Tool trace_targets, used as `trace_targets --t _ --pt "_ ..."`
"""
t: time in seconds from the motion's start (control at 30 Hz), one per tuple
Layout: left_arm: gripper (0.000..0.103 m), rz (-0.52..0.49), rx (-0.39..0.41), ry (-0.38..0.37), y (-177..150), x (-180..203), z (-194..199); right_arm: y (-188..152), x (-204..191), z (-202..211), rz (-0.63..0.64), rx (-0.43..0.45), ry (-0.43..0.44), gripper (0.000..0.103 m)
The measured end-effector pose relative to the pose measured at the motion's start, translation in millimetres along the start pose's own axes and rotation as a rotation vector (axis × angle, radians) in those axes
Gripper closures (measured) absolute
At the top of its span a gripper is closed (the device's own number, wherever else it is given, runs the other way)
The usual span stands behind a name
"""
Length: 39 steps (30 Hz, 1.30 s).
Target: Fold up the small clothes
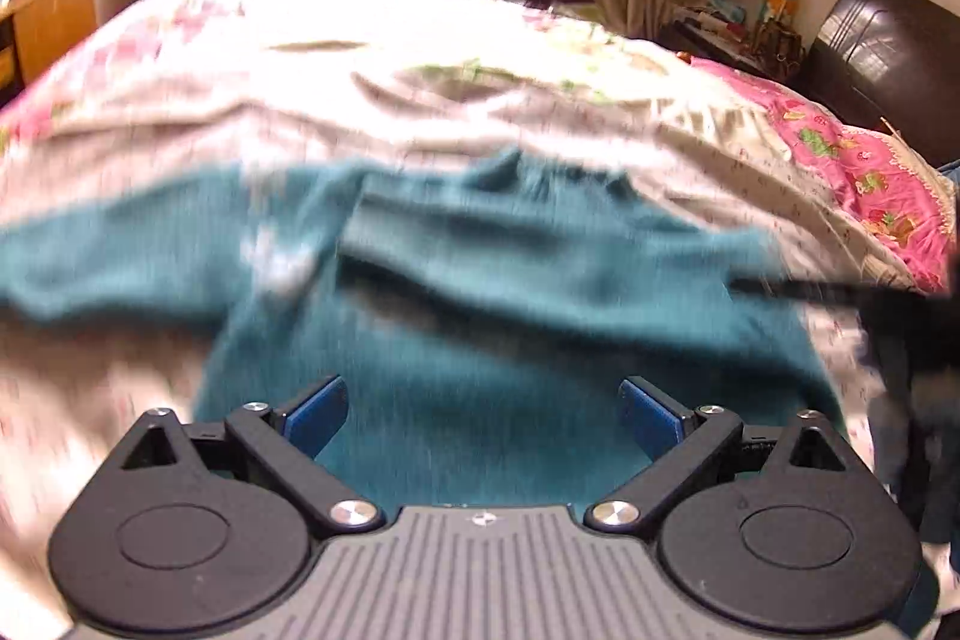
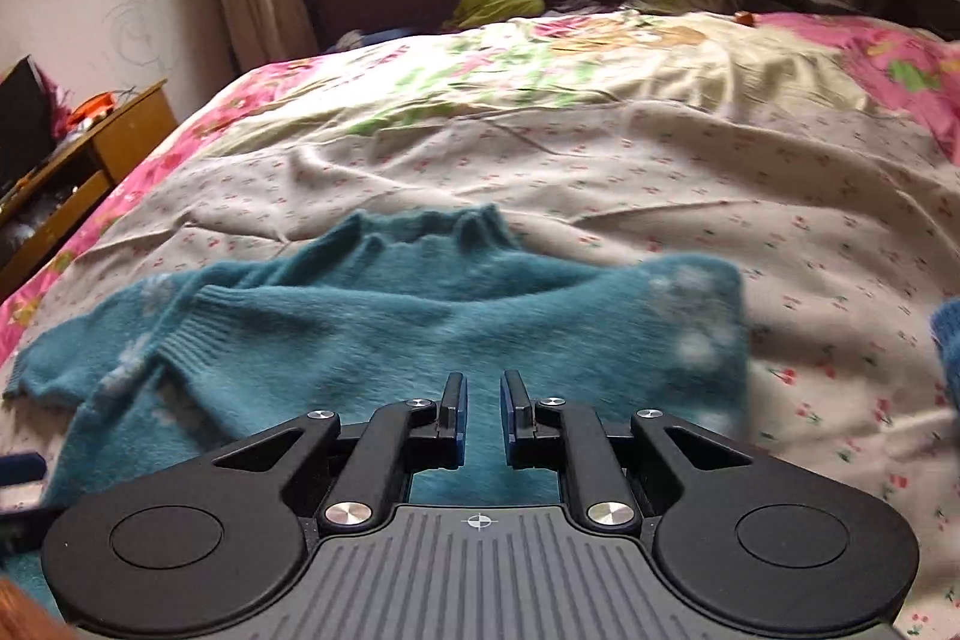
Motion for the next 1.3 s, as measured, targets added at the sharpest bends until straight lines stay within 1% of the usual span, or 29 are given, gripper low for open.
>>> trace_targets --t 0.07,0.1,0.17,0.2,0.27,0.37,0.4,0.43,0.47,0.53,0.6,0.63,0.67,0.7,0.73,0.8,0.83,0.87,0.9,0.97,1.0,1.03,1.1,1.13,1.17,1.2,1.23,1.27,1.3 --pt "0.0 -0.05 0.027 0.007 22.0 4.6 -12.9 -8.2 20.8 -5.5 -0.058 -0.009 -0.007 0.089" --pt "0.0 -0.073 0.034 0.024 33.5 5.3 -23.1 -12.5 28.4 -8.8 -0.087 -0.014 -0.002 0.089" --pt "0.0 -0.095 0.035 0.078 47.3 1.9 -51.5 -20.7 40.0 -14.2 -0.155 -0.008 0.042 0.093" --pt "0.0 -0.083 0.022 0.106 50.4 -4.2 -68.5 -25.3 45.2 -15.9 -0.186 -0.006 0.06 0.094" --pt "0.0 -0.058 -0.012 0.125 51.2 -14.7 -100.9 -30.4 51.1 -17.8 -0.226 0.0 0.105 0.095" --pt "0.0 -0.072 -0.108 0.213 37.7 -38.2 -145.1 -30.5 57.2 -17.3 -0.251 -0.006 0.17 0.095" --pt "0.0 -0.08 -0.104 0.21 34.8 -40.0 -149.8 -29.7 60.2 -16.1 -0.28 -0.01 0.193 0.095" --pt "0.0 -0.089 -0.086 0.213 33.7 -39.0 -147.7 -28.0 63.5 -13.8 -0.307 -0.01 0.219 0.094" --pt "0.0 -0.1 -0.087 0.225 33.4 -36.7 -144.1 -26.4 66.2 -10.8 -0.318 -0.004 0.239 0.091" --pt "0.0 -0.115 -0.081 0.247 34.6 -28.4 -131.3 -23.3 66.4 -5.5 -0.295 0.003 0.252 0.089" --pt "0.0 -0.112 -0.077 0.245 33.3 -20.2 -122.2 -27.3 61.2 -6.0 -0.243 -0.016 0.235 0.089" --pt "0.0 -0.104 -0.094 0.238 28.7 -17.3 -122.4 -31.4 58.8 -9.1 -0.215 -0.026 0.21 0.089" --pt "0.0 -0.091 -0.116 0.241 22.6 -16.8 -124.0 -34.0 56.8 -12.4 -0.188 -0.029 0.185 0.091" --pt "0.0 -0.072 -0.137 0.249 16.4 -19.6 -128.3 -34.8 54.9 -12.8 -0.166 -0.026 0.173 0.092" --pt "0.0 -0.058 -0.138 0.249 12.8 -21.7 -129.8 -33.7 54.1 -9.0 -0.159 -0.02 0.164 0.092" --pt "0.0 -0.024 -0.137 0.248 14.4 -23.9 -126.9 -28.6 53.0 8.8 -0.161 0.015 0.178 0.088" --pt "0.0 -0.006 -0.129 0.251 16.7 -22.1 -121.9 -26.4 51.1 17.9 -0.153 0.039 0.189 0.089" --pt "0.0 -0.012 -0.11 0.244 18.6 -17.0 -115.8 -24.4 48.5 24.7 -0.135 0.056 0.196 0.089" --pt "0.0 -0.033 -0.1 0.245 18.2 -11.9 -111.5 -26.8 45.7 25.6 -0.121 0.047 0.196 0.089" --pt "0.0 -0.069 -0.132 0.274 9.1 -9.2 -111.9 -41.6 41.9 7.3 -0.101 -0.051 0.166 0.089" --pt "0.0 -0.064 -0.148 0.279 3.8 -11.1 -113.9 -50.5 41.2 -3.2 -0.085 -0.086 0.146 0.091" --pt "0.0 -0.028 -0.151 0.274 0.1 -14.8 -114.1 -52.6 40.3 -4.6 -0.079 -0.081 0.135 0.092" --pt "0.0 0.066 -0.141 0.255 -1.6 -20.7 -107.7 -47.8 37.3 6.7 -0.06 -0.047 0.114 0.091" --pt "0.0 0.085 -0.128 0.251 -2.0 -21.4 -101.9 -46.1 36.6 12.9 -0.056 -0.026 0.103 0.091" --pt "0.0 0.082 -0.116 0.251 -2.9 -21.6 -95.9 -45.9 35.4 19.3 -0.049 -0.006 0.099 0.088" --pt "0.0 0.062 -0.106 0.258 -4.6 -22.1 -90.2 -47.7 34.3 22.3 -0.036 0.004 0.094 0.087" --pt "0.0 0.037 -0.102 0.275 -7.2 -24.9 -86.3 -51.3 33.8 20.7 -0.021 -0.001 0.076 0.087" --pt "0.0 0.025 -0.109 0.302 -10.9 -30.7 -84.9 -56.6 32.9 15.1 -0.006 -0.027 0.057 0.087" --pt "0.0 0.036 -0.123 0.32 -15.9 -38.4 -84.9 -58.2 31.4 11.6 0.002 -0.044 0.044 0.087"
Point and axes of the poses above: each gripper's, at about its wrist camera, not at the fingertips, and z roughly against the way its jaws point, x to its right, y to its top, the point moved 9 cm from there along -z, roughly the way its jaws point, and after that the axes turned 10 degrees about -y, right-handed, at the moved point
